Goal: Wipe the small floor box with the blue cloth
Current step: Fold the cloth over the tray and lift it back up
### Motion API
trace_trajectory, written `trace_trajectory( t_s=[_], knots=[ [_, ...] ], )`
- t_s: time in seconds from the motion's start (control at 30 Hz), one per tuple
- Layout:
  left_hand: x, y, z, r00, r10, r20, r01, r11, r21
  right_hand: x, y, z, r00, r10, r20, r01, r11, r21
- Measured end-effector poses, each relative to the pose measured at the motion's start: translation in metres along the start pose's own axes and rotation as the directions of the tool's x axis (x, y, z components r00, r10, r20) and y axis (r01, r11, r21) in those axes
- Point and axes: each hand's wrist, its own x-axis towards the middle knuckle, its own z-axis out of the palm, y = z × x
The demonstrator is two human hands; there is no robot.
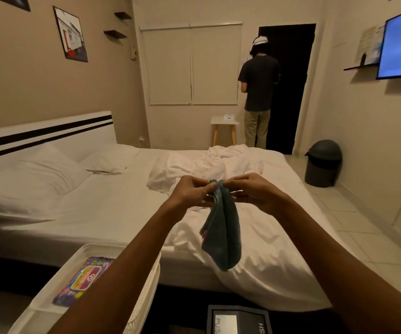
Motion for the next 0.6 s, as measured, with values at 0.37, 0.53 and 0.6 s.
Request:
trace_trajectory(
  t_s=[0.37,0.53,0.6],
  knots=[
    [-0.013,-0.005,0.016,0.980,0.128,0.150,-0.113,0.988,-0.105,-0.017,0.010,-0.013,0.994,-0.099,-0.035,0.100,0.994,0.036],
    [-0.010,-0.009,0.021,0.976,0.206,-0.069,-0.213,0.968,-0.133,-0.025,-0.003,-0.007,0.986,-0.165,0.023,0.165,0.986,-0.014],
    [-0.009,-0.007,0.023,0.967,0.230,-0.111,-0.241,0.965,-0.104,-0.023,-0.004,-0.005,0.984,-0.175,-0.013,0.175,0.984,-0.022]
  ],
)
